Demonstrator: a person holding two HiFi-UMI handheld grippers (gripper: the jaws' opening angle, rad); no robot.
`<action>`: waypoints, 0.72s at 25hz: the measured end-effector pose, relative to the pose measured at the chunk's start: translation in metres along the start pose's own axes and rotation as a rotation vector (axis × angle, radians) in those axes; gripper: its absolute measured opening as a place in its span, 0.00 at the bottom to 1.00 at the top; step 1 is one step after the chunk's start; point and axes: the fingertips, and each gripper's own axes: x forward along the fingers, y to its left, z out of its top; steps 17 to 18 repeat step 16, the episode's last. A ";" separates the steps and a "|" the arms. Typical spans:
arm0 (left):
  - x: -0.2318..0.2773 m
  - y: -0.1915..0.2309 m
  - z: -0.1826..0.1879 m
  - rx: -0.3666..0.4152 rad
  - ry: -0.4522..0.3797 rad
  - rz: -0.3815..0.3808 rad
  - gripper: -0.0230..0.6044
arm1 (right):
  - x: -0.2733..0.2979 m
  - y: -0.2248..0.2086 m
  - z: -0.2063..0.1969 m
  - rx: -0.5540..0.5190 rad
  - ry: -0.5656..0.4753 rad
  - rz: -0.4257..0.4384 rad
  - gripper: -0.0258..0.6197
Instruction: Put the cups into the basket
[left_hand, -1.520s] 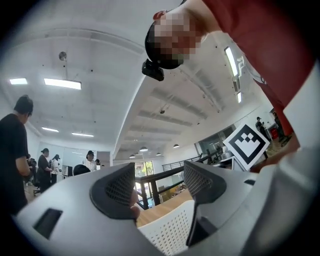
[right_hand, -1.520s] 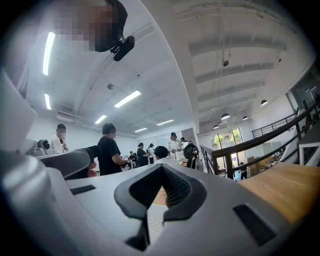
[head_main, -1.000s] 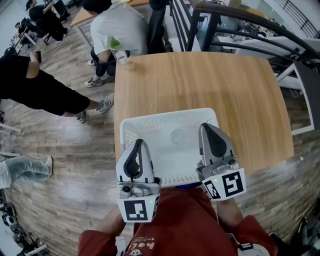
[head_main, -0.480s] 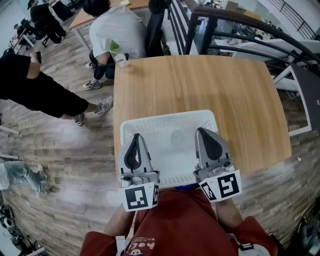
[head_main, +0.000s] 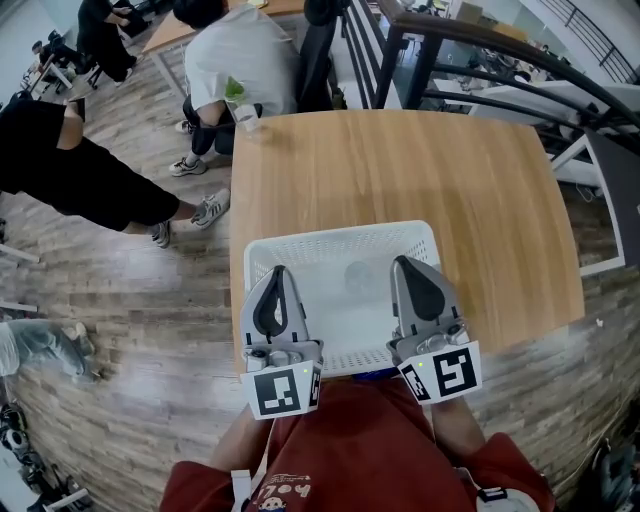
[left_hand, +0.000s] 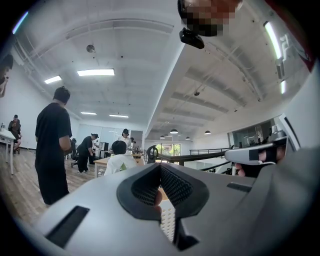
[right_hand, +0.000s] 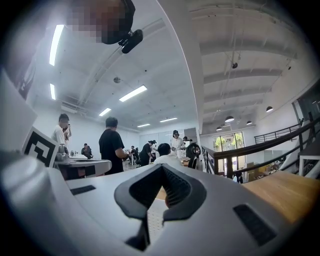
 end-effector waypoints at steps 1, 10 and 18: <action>0.000 0.001 -0.001 -0.001 0.001 0.003 0.05 | 0.000 0.000 0.000 0.001 -0.001 0.000 0.04; -0.002 0.000 -0.003 -0.007 0.014 0.004 0.05 | 0.000 0.000 -0.002 0.005 0.005 0.009 0.04; 0.000 -0.001 -0.002 -0.013 0.011 0.002 0.05 | 0.001 -0.001 -0.003 0.004 0.008 0.012 0.05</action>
